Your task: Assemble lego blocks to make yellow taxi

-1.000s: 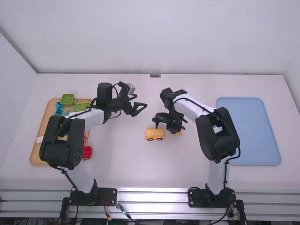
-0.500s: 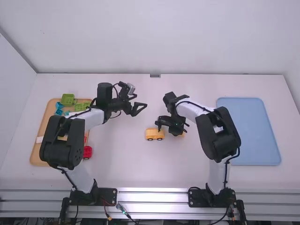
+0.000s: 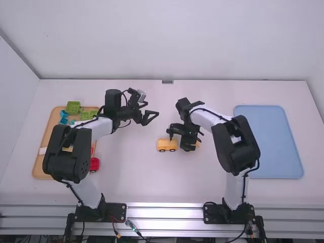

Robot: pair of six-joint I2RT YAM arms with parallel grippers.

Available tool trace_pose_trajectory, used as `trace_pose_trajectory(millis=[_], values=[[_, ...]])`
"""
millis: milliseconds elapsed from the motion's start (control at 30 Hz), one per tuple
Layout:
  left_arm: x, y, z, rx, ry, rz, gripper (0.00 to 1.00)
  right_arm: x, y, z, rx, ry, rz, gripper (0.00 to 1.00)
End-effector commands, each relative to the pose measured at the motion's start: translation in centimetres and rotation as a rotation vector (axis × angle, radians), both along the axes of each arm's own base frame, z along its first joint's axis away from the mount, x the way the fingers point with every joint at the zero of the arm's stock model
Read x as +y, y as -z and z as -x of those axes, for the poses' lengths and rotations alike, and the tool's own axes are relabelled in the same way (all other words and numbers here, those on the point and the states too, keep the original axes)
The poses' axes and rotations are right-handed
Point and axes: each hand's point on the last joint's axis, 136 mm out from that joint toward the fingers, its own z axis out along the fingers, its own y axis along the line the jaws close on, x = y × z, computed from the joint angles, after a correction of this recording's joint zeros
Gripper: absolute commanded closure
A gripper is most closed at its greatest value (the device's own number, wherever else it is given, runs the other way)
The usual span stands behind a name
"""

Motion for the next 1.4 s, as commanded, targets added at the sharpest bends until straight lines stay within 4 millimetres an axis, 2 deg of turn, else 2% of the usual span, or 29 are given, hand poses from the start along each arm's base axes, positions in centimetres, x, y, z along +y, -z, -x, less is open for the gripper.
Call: trace_pose_trajectory(millis=[0, 67, 133, 167, 233, 333, 467, 500, 633, 833, 1033, 1200, 1333, 1367], values=[[-0.1, -0.8, -0.2, 0.013, 0.001, 0.036, 0.01, 1.3, -4.1, -2.0, -0.093, -0.018, -0.119, 0.01], [-0.5, -1.2, 0.2, -0.017, 0.049, 0.045, 0.01, 1.9, -5.9, -2.5, -0.118, -0.043, -0.22, 0.01], [-1.5, -2.0, 1.8, -0.087, 0.177, 0.063, 0.01, 2.1, -8.2, -2.3, -0.119, -0.066, -0.379, 0.01], [-1.5, -2.0, 1.9, -0.092, 0.187, 0.064, 0.01, 2.1, -8.5, -2.3, -0.118, -0.068, -0.404, 0.01], [-2.3, -2.4, 3.9, -0.158, 0.316, 0.082, 0.01, 1.6, -10.0, -1.7, -0.112, -0.088, -0.574, 0.01], [-3.2, -1.5, 5.5, -0.206, 0.401, 0.048, 0.01, 0.6, -10.3, -1.4, -0.106, -0.08, -0.735, 0.01], [-4.2, 0.7, 7.8, -0.247, 0.502, -0.038, 0.01, -1.3, -8.3, -1.3, -0.129, -0.003, -0.849, 0.01], [-4.6, 1.3, 9.0, -0.281, 0.556, -0.06, 0.01, -1.8, -7.4, -1.0, -0.15, 0.005, -0.884, 0.01], [-5.2, 2.3, 10.9, -0.347, 0.651, -0.099, 0.01, -2.5, -5.7, 0.2, -0.23, -0.044, -0.965, 0.01], [-5.7, 4.4, 10.8, -0.325, 0.67, -0.079, 0.01, -3.2, -3.8, 0.3, -0.281, 0.037, -0.983, 0.01], [-6.3, 5.2, 11.2, -0.299, 0.694, 0.042, 0.01, -3.0, -1.3, 0.3, -0.274, 0.023, -0.999, 0.01], [-6.5, 6.0, 12.1, -0.354, 0.739, 0.009, 0.01, -3.1, -0.5, 0.4, -0.25, -0.054, -1.02, 0.0], [-6.4, 6.3, 12.1, -0.332, 0.734, 0.0, 0.01, -3.2, 0.1, 0.3, -0.22, -0.092, -1.026, 0.07], [-6.4, 6.3, 12.2, -0.33, 0.734, 0.0, 0.01, -3.2, 0.6, 0.2, -0.195, -0.095, -1.021, 0.12]])
